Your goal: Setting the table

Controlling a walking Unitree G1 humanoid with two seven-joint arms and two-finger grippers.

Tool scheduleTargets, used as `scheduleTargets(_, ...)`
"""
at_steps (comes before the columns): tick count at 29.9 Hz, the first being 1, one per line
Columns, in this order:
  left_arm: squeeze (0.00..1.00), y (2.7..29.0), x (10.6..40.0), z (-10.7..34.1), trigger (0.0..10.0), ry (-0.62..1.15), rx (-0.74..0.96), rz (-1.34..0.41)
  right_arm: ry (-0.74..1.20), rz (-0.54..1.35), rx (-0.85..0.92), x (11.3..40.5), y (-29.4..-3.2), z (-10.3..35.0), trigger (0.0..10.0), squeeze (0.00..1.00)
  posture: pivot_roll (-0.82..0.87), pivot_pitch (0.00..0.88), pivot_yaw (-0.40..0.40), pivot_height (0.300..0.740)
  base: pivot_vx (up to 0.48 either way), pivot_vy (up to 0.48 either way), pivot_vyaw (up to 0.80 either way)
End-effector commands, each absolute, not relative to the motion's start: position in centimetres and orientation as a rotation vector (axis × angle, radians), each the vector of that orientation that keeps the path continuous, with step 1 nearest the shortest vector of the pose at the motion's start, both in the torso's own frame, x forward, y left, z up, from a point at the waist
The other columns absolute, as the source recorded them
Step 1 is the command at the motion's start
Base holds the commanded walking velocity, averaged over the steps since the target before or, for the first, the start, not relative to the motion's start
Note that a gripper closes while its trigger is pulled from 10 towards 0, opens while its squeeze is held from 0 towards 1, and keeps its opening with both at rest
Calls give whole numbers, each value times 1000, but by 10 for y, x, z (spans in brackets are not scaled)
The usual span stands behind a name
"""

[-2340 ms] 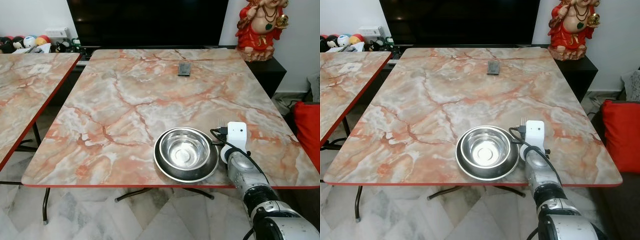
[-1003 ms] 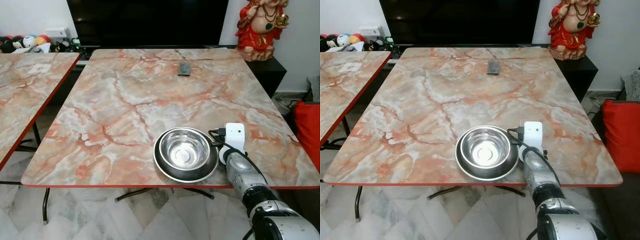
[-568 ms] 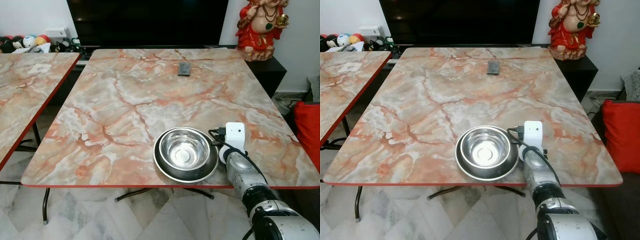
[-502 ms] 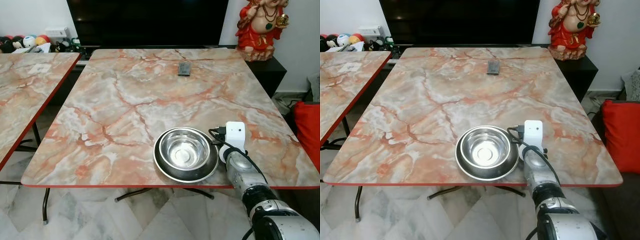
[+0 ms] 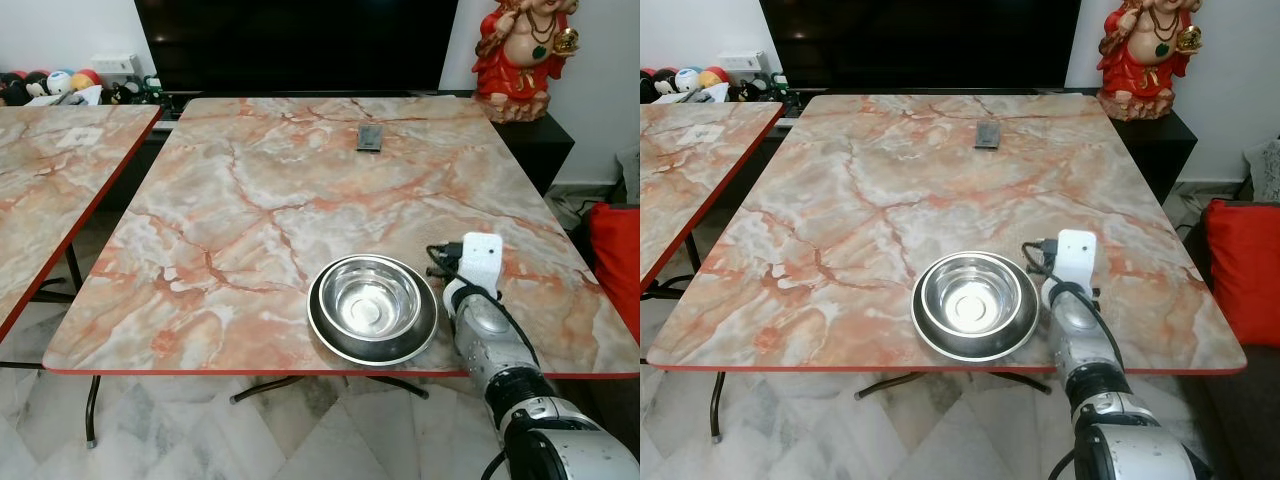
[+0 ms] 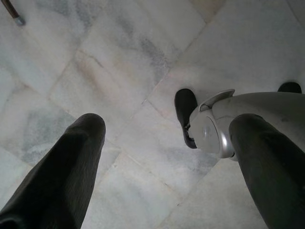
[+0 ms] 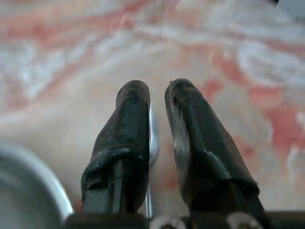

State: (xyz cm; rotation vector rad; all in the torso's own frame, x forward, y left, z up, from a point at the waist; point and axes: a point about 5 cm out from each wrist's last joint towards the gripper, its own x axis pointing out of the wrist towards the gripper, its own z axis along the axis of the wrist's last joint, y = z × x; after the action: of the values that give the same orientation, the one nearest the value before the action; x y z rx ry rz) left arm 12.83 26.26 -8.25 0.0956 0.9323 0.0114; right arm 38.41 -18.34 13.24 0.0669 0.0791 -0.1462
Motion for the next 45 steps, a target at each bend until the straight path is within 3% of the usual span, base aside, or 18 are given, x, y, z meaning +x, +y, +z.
scheduleTargets(1,0,264,121,-85,10000,968,106,3,3,-169,71,386,-187,146,10000,0,13,95,30,740,0,0,0)
scheduleTargets(9,0,266,120,-84,10000,957,105,24,-220,-195,108,374,-191,167,10000,0,22,83,20,740,0,0,0)
scheduleTargets(20,0,267,115,-86,10000,957,91,65,-394,-112,7,342,-181,186,10000,0,15,54,-2,740,0,0,0)
scheduleTargets(29,0,267,113,-87,10000,973,95,72,-363,-136,20,328,-176,177,10000,0,3,11,-3,740,0,0,0)
scheduleTargets(45,0,266,114,-87,10000,972,102,73,-403,-44,15,316,-155,186,10000,0,11,0,-1,740,0,469,215)
